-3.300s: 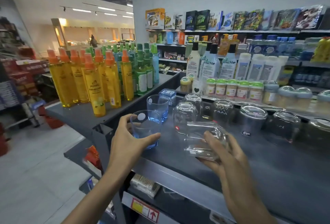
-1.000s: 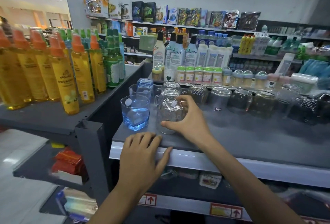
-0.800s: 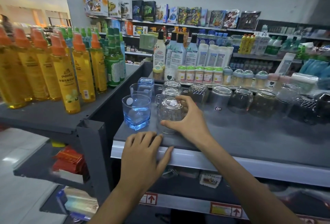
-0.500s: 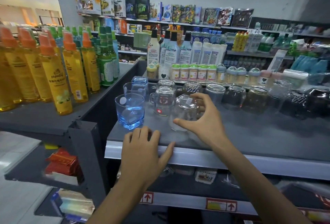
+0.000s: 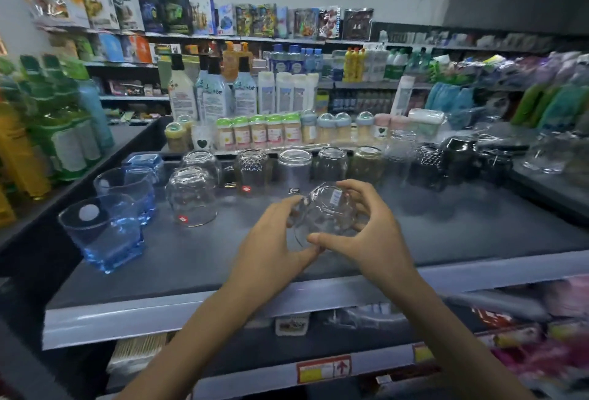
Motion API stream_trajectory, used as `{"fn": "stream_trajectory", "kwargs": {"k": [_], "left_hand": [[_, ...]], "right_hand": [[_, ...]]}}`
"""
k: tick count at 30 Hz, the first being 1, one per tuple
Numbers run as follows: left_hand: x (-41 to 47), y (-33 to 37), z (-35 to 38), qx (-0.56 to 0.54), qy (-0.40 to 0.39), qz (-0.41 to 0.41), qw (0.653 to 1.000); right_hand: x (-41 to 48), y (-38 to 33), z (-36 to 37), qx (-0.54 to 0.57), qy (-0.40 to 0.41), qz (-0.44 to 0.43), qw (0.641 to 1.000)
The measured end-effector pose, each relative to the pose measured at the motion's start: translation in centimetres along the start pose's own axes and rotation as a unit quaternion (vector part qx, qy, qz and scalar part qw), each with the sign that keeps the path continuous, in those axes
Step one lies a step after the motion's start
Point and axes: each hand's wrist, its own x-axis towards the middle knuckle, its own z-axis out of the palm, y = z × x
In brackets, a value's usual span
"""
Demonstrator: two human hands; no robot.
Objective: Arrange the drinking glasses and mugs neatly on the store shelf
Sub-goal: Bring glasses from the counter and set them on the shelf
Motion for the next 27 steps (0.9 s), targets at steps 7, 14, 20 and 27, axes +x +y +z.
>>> {"fn": "stream_trajectory", "kwargs": {"k": [7, 14, 20, 27], "left_hand": [[4.6, 2.8, 5.9, -0.107, -0.064, -0.011, 0.992], [8.6, 7.5, 13.4, -0.096, -0.076, 0.028, 0.992], [10.1, 7.4, 13.9, -0.097, -0.038, 0.0, 0.995], [10.2, 4.1, 10.3, -0.069, 0.024, -0.056, 0.996]], "right_hand": [[2.1, 3.8, -6.2, -0.019, 0.003, 0.007, 1.0], [4.5, 8.6, -13.6, 0.017, 0.01, 0.06, 0.998], [8.0, 11.2, -15.2, 0.094, -0.046, 0.127, 0.986], [12.0, 11.0, -10.2, 0.111, -0.125, 0.105, 0.98]]}}
